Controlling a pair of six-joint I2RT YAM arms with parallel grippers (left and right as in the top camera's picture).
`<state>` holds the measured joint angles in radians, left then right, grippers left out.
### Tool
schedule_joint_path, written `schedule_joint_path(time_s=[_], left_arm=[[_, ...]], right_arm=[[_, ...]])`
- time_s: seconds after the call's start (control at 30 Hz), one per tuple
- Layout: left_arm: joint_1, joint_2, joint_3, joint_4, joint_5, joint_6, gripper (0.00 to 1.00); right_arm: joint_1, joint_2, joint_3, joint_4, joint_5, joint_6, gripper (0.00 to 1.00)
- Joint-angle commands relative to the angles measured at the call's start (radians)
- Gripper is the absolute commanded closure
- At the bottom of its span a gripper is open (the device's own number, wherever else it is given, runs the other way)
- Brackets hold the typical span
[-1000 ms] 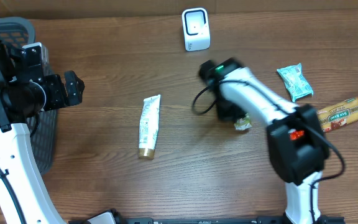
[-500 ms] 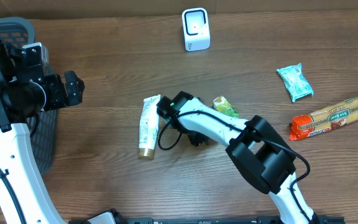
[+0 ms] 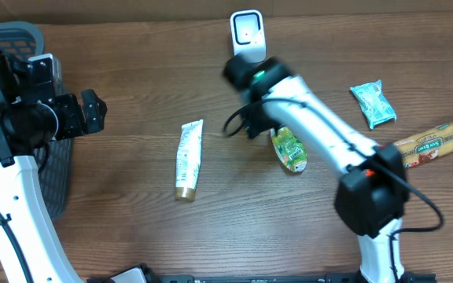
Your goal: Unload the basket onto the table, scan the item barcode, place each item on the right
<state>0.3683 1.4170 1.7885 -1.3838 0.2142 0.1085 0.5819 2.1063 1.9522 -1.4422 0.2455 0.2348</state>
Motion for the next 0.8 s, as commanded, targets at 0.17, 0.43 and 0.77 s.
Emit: schedule_joint_path(time_s=[0.17, 0.43, 0.77], left_arm=[[0.003, 0.002, 0.014, 0.0, 0.014, 0.015, 0.0], [0.003, 0.002, 0.014, 0.0, 0.015, 0.015, 0.01], [0.003, 0.002, 0.014, 0.0, 0.015, 0.015, 0.0]], right_arm=[[-0.106, -0.018, -0.14, 0.011, -0.233, -0.174, 0.12], [-0.085, -0.018, -0.319, 0.089, -0.174, -0.188, 0.12], [-0.079, -0.018, -0.39, 0.171, -0.134, -0.187, 0.19]])
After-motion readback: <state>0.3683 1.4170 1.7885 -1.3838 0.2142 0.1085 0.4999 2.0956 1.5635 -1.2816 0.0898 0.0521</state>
